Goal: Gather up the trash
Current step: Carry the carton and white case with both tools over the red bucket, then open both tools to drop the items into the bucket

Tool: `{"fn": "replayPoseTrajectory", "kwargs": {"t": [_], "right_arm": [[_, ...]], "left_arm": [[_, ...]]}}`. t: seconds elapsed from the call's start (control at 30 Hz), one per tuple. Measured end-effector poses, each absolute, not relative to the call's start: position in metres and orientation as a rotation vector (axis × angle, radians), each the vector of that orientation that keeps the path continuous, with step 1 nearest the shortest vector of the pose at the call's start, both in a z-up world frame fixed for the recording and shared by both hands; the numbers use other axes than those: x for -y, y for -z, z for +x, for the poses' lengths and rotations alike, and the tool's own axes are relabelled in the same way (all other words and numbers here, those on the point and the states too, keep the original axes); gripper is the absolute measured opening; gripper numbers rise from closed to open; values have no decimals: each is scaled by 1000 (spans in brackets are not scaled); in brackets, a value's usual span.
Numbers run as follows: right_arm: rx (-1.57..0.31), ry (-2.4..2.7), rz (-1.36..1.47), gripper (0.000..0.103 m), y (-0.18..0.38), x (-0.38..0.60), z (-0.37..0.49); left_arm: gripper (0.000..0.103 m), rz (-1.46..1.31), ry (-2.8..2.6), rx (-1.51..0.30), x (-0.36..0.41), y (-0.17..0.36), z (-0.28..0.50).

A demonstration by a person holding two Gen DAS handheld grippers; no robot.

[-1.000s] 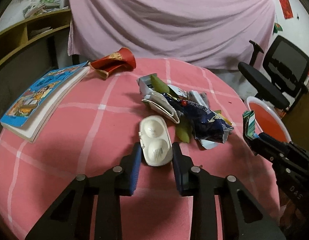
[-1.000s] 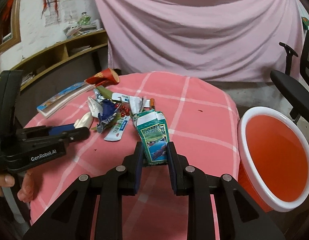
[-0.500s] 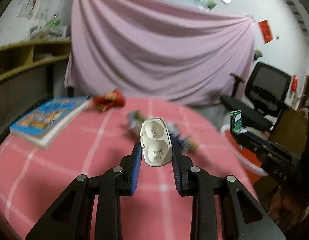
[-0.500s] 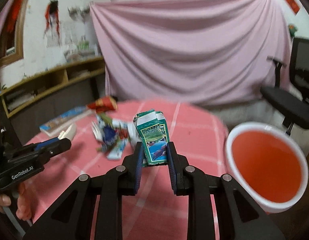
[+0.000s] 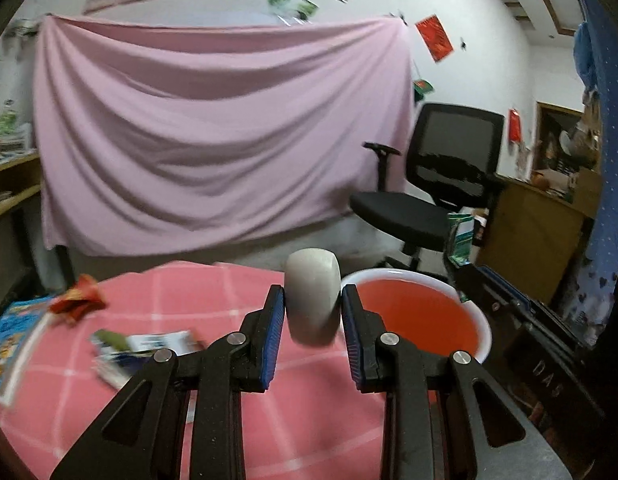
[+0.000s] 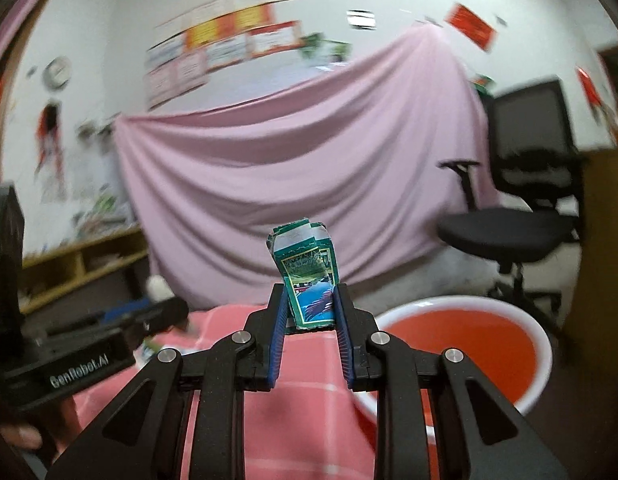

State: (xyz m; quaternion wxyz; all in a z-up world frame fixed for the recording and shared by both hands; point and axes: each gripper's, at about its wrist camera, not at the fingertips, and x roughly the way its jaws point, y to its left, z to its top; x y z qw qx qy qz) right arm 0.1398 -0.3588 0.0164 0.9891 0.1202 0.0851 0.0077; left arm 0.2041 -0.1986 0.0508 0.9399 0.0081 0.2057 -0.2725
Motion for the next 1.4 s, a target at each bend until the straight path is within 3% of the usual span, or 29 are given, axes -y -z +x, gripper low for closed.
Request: {"fn": "replayPoseTrajectory", "kwargs": {"t": [0.4, 0.8, 0.93, 1.2, 1.33, 1.4], "right_arm": [[-393, 100, 458, 21, 20, 434, 173], [-555, 144, 537, 22, 48, 450, 188], [-558, 148, 543, 22, 49, 448, 185], [-476, 109, 453, 22, 30, 428, 181], [-394, 64, 383, 33, 14, 403, 175], [-360, 37, 348, 33, 7, 390, 173]], "left_arm": [[24, -15, 647, -589, 281, -20, 264], [26, -4, 680, -735, 306, -1, 283], [31, -26, 671, -733, 296, -3, 280], [31, -45, 588, -637, 255, -19, 258], [31, -43, 522, -553, 227, -31, 241], [32, -43, 487, -510, 208, -36, 231]]}}
